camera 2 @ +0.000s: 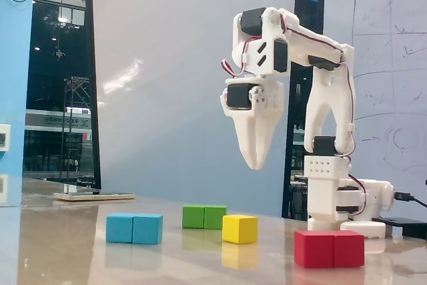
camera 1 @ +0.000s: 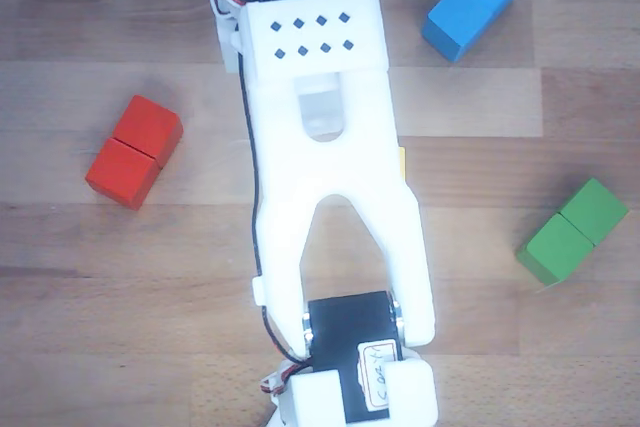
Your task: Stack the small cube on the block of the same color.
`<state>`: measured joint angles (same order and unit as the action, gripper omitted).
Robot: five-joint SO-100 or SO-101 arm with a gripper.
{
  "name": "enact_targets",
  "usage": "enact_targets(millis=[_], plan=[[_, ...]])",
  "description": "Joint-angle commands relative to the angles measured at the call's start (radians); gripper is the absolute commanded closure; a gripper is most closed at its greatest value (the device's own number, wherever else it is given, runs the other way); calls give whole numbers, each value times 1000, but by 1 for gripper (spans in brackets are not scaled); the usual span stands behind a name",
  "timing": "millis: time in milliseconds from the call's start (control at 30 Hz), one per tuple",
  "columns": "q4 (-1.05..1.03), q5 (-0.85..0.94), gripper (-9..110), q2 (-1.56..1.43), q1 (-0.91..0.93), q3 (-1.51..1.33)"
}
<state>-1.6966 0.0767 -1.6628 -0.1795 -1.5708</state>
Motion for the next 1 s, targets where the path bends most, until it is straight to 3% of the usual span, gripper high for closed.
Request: enact_targets(millis=[0,233,367,500,800,967], plan=[[-32,0,101,-15,112,97],[-32,0,101,-11,443,97],[-32,0,101,-11,485,97],[-32,0,101,-11,377,97],[-32,-9,101,-11,-83,97],[-32,-5,101,-11,-112,97]])
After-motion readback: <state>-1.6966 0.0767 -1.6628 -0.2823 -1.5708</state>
